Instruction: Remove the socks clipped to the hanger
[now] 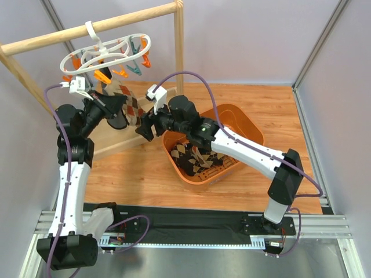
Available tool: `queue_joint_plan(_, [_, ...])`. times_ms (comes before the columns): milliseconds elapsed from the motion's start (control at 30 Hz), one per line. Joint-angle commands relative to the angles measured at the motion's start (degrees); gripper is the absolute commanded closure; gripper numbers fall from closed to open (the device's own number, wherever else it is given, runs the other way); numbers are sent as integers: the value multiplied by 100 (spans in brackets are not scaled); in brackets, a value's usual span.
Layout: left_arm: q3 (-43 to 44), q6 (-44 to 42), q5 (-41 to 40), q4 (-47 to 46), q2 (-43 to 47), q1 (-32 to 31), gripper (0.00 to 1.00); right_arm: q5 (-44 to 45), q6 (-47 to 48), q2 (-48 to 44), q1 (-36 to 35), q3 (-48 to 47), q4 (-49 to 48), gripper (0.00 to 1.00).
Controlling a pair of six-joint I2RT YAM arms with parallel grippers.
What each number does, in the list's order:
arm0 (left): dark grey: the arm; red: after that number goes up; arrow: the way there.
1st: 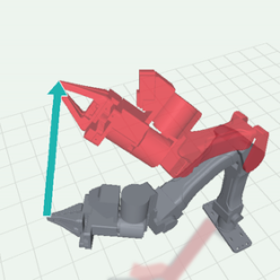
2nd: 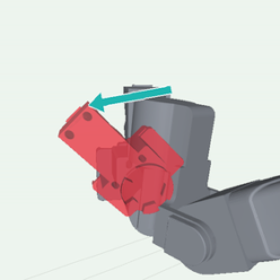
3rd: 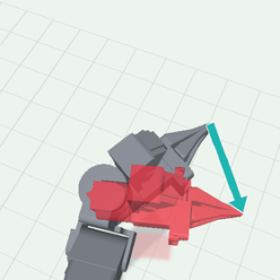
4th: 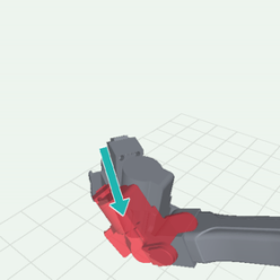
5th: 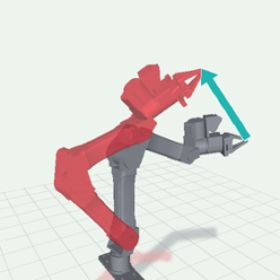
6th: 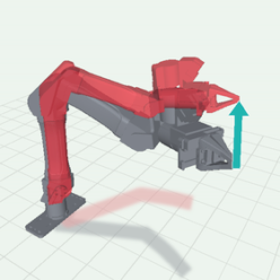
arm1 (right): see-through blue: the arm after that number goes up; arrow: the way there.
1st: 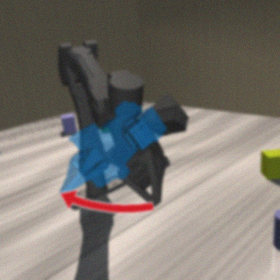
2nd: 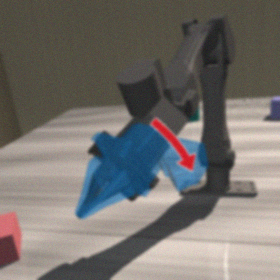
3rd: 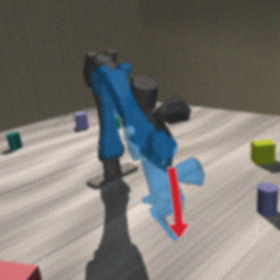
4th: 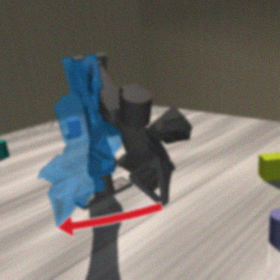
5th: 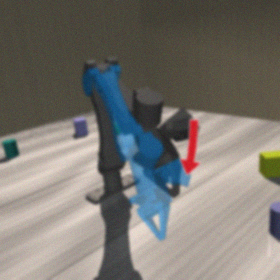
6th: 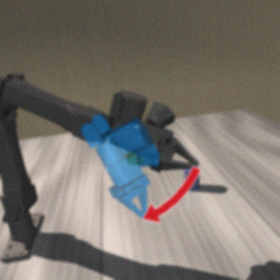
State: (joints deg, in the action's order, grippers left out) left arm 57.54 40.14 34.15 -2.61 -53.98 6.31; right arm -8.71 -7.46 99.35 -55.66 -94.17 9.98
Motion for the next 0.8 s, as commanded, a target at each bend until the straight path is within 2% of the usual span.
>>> queue_joint_plan(0, [-128,336,-75,-309,89,-173,100,220,175,242,-94,-277,-523,24])
queue_joint_plan(67, [-207,389,-75,-450,45,-304,100,422,236,400,-155,-400,-602,19])
queue_joint_plan(233, [-313,512,-75,-662,-43,-411,100,862,237,857,-200,-830,-620,18])
queue_joint_plan(333, [-261,574,-14,-740,-60,-472,100,1309,202,1156,-200,-1129,-532,20])
queue_joint_plan(433, [-226,600,197,-793,-113,-499,99,1416,158,1297,-200,-1244,-593,29])
queue_joint_plan(467, [-165,592,275,-759,-131,-507,99,1407,131,1315,-200,-1244,-620,39])
queue_joint_plan(533, [-76,521,329,-566,-157,-499,98,1390,131,1324,-200,-1244,-672,51])
queue_joint_plan(567, [20,495,338,-478,-166,-499,97,1372,131,1315,-200,-1253,-673,63])
queue_joint_plan(600, [73,434,338,-320,-157,-507,95,1320,131,1315,-208,-1253,-655,68])
queue_joint_plan(700, [231,381,338,-161,-148,-499,86,1197,131,1236,-200,-1253,-567,95])
queue_joint_plan(733, [258,389,338,-65,-140,-507,80,1153,140,1210,-200,-1227,-550,100])
queue_joint_plan(767, [345,328,329,32,-140,-508,73,1100,157,1175,-191,-1200,-550,100])
